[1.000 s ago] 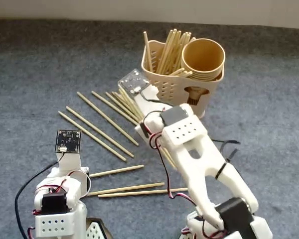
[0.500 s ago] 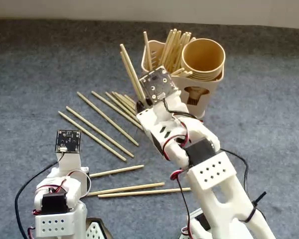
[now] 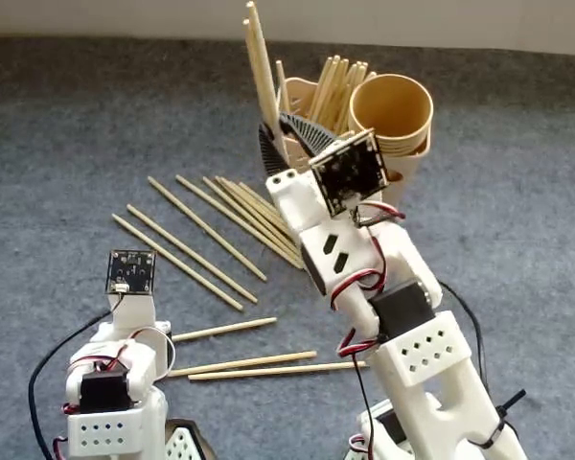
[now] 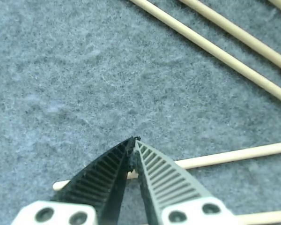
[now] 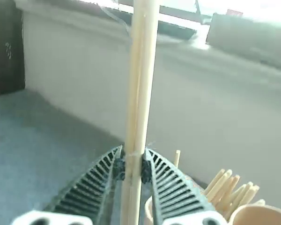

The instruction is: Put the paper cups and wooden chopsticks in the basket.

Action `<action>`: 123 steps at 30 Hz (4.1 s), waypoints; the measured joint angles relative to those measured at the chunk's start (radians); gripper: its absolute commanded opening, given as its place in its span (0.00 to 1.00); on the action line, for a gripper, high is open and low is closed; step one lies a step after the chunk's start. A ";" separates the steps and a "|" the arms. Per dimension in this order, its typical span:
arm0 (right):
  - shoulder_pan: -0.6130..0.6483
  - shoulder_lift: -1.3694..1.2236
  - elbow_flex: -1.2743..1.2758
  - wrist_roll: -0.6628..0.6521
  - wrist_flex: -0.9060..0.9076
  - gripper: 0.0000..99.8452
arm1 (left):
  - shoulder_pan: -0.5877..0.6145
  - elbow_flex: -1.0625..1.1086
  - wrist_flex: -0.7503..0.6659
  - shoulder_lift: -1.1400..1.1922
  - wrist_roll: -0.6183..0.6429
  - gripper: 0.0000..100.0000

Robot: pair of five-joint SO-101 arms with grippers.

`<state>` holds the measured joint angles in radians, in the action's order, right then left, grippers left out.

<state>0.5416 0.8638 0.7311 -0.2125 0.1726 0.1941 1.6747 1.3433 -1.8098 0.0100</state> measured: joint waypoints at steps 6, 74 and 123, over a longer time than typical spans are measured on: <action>-0.048 0.000 0.000 0.000 -0.190 0.00 | 0.000 0.000 0.000 0.000 0.000 0.00; -0.186 0.528 0.565 0.110 0.290 0.12 | 0.000 0.000 0.000 0.000 0.000 0.00; -0.204 0.460 0.203 0.049 0.264 0.12 | 0.000 0.000 0.000 0.000 0.000 0.00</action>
<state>0.3376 1.3241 0.9337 -0.1634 0.4365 0.1941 1.6747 1.3433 -1.8098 0.0100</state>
